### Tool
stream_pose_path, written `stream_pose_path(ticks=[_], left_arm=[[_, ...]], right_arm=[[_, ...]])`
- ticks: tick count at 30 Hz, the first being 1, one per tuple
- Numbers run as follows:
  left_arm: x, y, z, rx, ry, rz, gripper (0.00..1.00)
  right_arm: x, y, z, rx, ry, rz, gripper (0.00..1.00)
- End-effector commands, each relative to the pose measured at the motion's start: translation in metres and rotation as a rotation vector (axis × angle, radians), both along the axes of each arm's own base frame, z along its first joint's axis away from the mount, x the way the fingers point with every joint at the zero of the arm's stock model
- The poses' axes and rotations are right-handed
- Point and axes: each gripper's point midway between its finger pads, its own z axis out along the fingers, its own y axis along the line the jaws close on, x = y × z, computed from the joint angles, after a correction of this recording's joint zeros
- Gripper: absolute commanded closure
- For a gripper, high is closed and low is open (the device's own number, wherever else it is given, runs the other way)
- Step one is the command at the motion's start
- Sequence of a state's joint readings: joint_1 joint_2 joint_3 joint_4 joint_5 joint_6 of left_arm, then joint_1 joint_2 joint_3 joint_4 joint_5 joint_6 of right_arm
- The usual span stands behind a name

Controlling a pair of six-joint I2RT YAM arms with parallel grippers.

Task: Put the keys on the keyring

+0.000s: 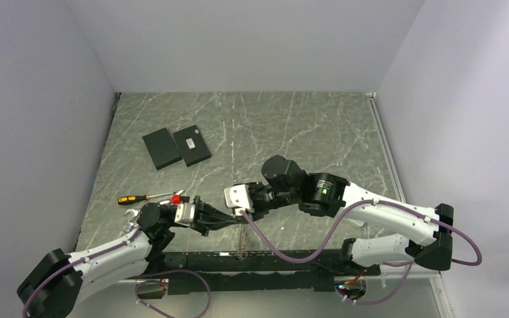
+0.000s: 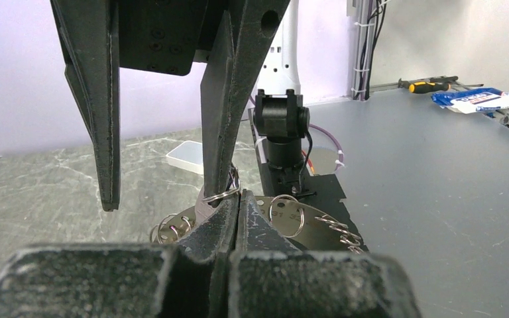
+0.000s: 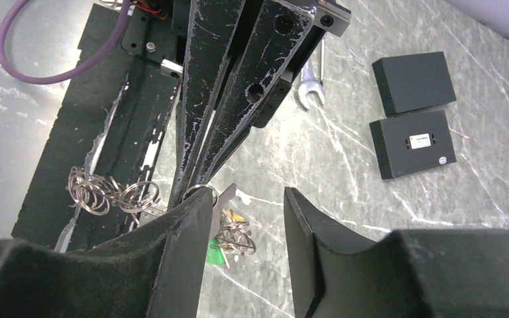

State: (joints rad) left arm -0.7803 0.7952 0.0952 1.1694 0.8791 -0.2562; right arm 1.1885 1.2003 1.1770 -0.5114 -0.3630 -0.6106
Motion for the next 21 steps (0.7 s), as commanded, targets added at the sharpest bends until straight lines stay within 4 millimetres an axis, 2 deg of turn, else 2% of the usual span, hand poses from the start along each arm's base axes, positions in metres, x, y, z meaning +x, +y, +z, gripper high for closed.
stream_pose_path(ticks=[1, 7, 11, 21], left_arm=[[-0.006, 0.007, 0.043, -0.154, -0.130, 0.020, 1.00], [-0.004, 0.008, 0.043, -0.159, -0.133, 0.038, 1.00], [-0.002, 0.009, 0.045, -0.174, -0.137, 0.050, 1.00], [-0.002, 0.009, 0.047, -0.190, -0.148, 0.053, 1.00]], right_arm=[[0.011, 0.008, 0.018, 0.082, -0.077, -0.029, 0.52], [-0.002, 0.003, 0.024, 0.104, -0.054, 0.022, 0.48], [-0.012, -0.002, 0.020, 0.073, -0.024, 0.063, 0.45], [-0.018, -0.012, 0.009, -0.008, 0.002, 0.089, 0.42]])
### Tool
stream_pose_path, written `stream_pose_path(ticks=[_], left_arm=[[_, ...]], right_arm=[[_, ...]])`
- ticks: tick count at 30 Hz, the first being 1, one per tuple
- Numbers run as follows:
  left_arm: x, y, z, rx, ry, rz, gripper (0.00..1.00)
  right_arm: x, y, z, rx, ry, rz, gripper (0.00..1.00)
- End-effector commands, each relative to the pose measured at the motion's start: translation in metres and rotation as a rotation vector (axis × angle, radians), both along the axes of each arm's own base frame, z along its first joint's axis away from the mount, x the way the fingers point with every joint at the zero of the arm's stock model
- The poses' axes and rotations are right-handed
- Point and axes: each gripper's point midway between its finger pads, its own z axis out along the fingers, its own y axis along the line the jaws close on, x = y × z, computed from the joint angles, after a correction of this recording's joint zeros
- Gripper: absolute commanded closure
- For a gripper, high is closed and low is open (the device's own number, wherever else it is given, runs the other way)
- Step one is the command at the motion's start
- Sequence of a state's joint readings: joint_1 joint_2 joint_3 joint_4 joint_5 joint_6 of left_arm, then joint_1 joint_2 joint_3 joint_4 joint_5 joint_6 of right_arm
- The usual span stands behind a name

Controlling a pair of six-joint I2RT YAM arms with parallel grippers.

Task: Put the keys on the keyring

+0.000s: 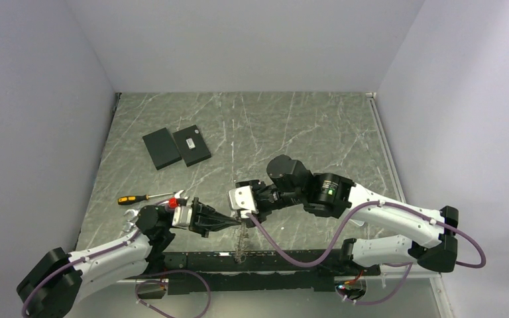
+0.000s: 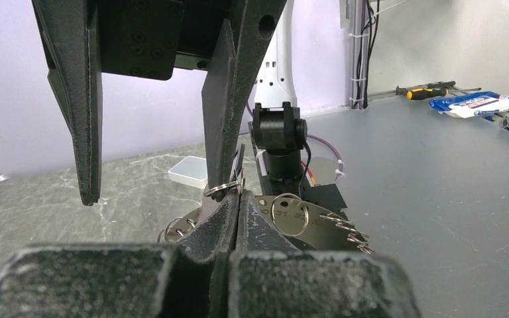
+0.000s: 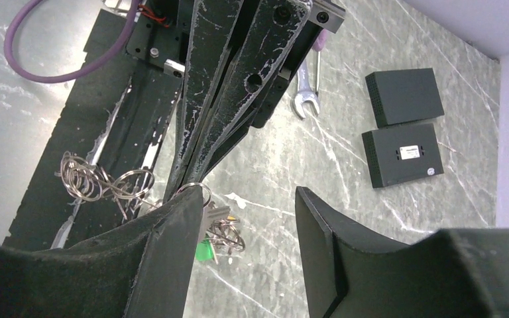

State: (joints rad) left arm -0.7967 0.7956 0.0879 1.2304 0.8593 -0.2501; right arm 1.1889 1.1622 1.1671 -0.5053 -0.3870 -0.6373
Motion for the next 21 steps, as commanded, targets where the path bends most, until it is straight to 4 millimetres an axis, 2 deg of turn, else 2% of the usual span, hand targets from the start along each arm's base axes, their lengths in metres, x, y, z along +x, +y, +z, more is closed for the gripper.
stream_pose_path(ticks=[1, 7, 12, 15, 16, 21], left_arm=[[0.001, 0.008, 0.038, -0.146, -0.114, 0.048, 1.00], [0.001, 0.009, 0.038, -0.155, -0.118, 0.056, 1.00], [0.001, 0.010, 0.039, -0.168, -0.114, 0.055, 1.00], [0.001, 0.011, 0.040, -0.178, -0.114, 0.060, 1.00], [0.001, 0.012, 0.040, -0.184, -0.114, 0.064, 1.00], [0.003, 0.013, 0.041, -0.204, -0.111, 0.077, 1.00]], right_arm=[[-0.014, -0.009, -0.004, -0.057, 0.028, 0.058, 0.41], [-0.021, -0.009, -0.016, -0.115, 0.069, 0.096, 0.35], [-0.017, -0.004, -0.006, -0.096, 0.056, 0.085, 0.29], [-0.021, -0.004, 0.002, -0.077, 0.062, 0.107, 0.10], [-0.021, -0.005, 0.003, -0.078, 0.061, 0.105, 0.09], [-0.018, -0.008, 0.000, -0.099, 0.051, 0.086, 0.08]])
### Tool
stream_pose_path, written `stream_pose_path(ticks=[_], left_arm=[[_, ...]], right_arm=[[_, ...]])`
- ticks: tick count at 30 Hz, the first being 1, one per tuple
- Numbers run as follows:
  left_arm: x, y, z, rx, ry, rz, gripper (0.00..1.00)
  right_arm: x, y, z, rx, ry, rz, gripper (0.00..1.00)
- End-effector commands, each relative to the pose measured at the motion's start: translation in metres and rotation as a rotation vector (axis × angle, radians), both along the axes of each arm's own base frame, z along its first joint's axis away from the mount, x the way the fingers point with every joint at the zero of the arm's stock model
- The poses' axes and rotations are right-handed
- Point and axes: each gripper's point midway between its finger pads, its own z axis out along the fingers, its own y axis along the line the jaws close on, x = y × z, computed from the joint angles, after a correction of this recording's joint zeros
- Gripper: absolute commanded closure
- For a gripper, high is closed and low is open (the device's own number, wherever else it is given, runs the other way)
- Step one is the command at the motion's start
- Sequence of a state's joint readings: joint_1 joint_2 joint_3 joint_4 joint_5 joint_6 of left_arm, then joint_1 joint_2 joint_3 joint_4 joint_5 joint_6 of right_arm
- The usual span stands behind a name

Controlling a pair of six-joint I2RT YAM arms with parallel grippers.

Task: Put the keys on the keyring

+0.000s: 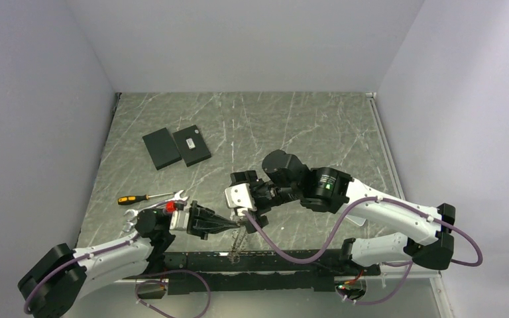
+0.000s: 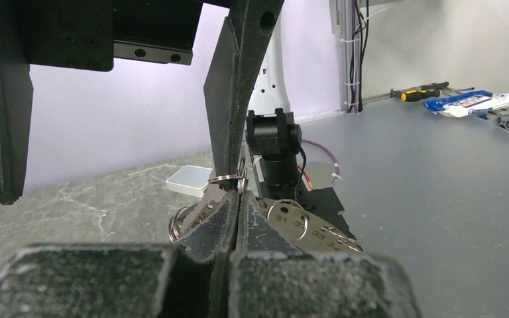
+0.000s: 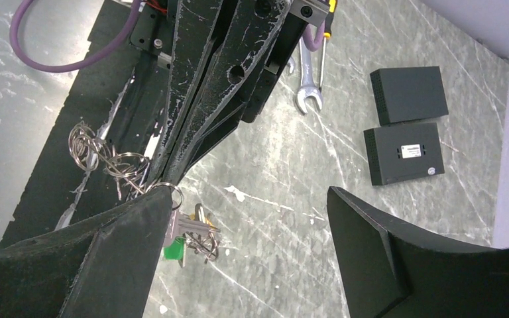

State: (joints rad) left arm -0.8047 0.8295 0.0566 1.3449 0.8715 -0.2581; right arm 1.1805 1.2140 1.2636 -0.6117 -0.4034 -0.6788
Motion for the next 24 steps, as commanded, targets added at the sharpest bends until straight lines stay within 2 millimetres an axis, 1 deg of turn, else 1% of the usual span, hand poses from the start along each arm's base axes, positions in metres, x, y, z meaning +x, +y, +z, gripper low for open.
stream_pose_path(ticks=[1, 3, 6, 12, 14, 17, 21, 24], left_arm=[[0.010, 0.011, 0.042, -0.180, -0.076, 0.098, 1.00], [0.011, 0.011, 0.041, -0.180, -0.069, 0.102, 1.00], [0.012, 0.011, 0.040, -0.182, -0.065, 0.109, 1.00], [0.013, 0.013, 0.042, -0.195, -0.066, 0.118, 1.00], [0.012, 0.014, 0.044, -0.200, -0.068, 0.115, 1.00], [0.009, 0.012, 0.043, -0.185, -0.069, 0.097, 1.00], [0.008, 0.010, 0.042, -0.174, -0.074, 0.087, 1.00], [0.007, 0.007, 0.040, -0.160, -0.079, 0.067, 1.00]], right_arm=[[-0.018, -0.008, -0.003, -0.039, 0.051, 0.057, 0.08], [-0.017, -0.006, 0.004, -0.008, 0.041, 0.050, 0.08], [-0.020, -0.006, 0.011, 0.013, 0.041, 0.069, 0.08], [-0.015, -0.006, 0.003, -0.024, 0.036, 0.052, 0.08], [-0.011, -0.005, 0.003, -0.014, 0.022, 0.042, 0.08], [-0.004, 0.000, 0.008, 0.017, -0.004, 0.020, 0.08], [-0.003, 0.010, 0.009, 0.018, -0.002, 0.044, 0.09], [0.001, 0.017, 0.013, 0.011, -0.013, 0.045, 0.10]])
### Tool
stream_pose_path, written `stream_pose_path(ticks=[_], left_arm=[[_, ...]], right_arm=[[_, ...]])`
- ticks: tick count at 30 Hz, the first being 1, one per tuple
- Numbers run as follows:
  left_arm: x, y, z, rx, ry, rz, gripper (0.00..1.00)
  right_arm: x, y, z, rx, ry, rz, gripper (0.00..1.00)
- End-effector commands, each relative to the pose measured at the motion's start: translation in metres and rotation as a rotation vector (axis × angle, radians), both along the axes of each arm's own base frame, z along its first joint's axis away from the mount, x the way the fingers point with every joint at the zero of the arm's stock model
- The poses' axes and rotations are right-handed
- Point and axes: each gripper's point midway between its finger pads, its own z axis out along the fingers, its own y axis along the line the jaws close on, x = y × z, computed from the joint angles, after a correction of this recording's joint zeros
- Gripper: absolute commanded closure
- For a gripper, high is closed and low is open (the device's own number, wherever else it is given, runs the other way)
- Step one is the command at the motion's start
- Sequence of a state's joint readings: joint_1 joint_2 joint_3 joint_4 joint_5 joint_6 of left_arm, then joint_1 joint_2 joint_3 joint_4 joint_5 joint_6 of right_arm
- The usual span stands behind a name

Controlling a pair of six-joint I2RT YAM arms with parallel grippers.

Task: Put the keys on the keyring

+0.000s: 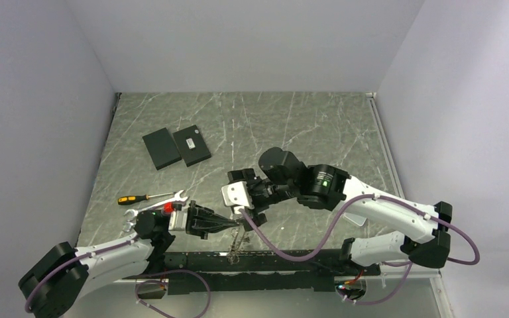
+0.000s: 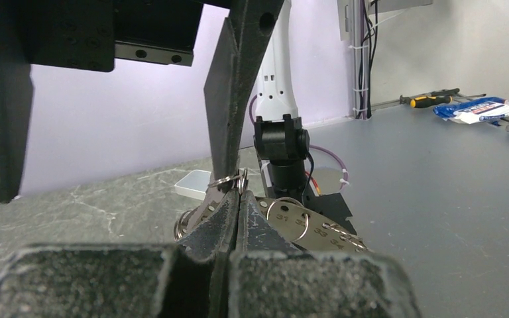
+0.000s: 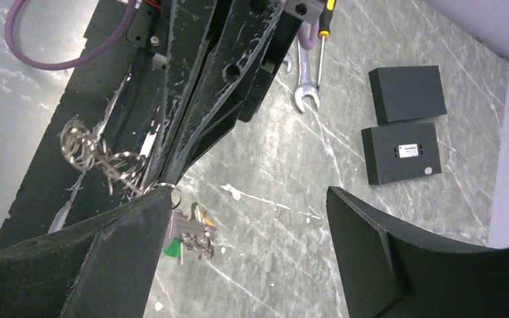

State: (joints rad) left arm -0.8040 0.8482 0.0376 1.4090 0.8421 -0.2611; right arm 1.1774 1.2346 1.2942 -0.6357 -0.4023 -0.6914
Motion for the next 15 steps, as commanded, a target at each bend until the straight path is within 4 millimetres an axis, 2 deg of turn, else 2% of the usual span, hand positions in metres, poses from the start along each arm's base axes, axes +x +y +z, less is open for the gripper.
stream_pose_path(ticks=[1, 5, 7, 12, 15], left_arm=[[0.005, 0.005, 0.038, -0.130, -0.078, 0.045, 1.00], [0.006, 0.001, 0.033, -0.109, -0.092, 0.040, 1.00], [0.008, 0.001, 0.033, -0.120, -0.104, 0.056, 1.00], [0.014, 0.007, 0.039, -0.166, -0.113, 0.123, 1.00], [0.015, 0.015, 0.048, -0.209, -0.115, 0.156, 1.00]], right_arm=[[0.000, 0.017, 0.013, 0.023, -0.008, 0.043, 0.10], [-0.001, 0.023, 0.017, 0.039, 0.011, 0.059, 0.11], [-0.005, 0.025, 0.012, 0.016, 0.052, 0.080, 0.11], [-0.002, 0.009, -0.003, -0.106, 0.102, 0.058, 0.10], [0.008, 0.002, 0.008, -0.101, 0.140, 0.025, 0.09]])
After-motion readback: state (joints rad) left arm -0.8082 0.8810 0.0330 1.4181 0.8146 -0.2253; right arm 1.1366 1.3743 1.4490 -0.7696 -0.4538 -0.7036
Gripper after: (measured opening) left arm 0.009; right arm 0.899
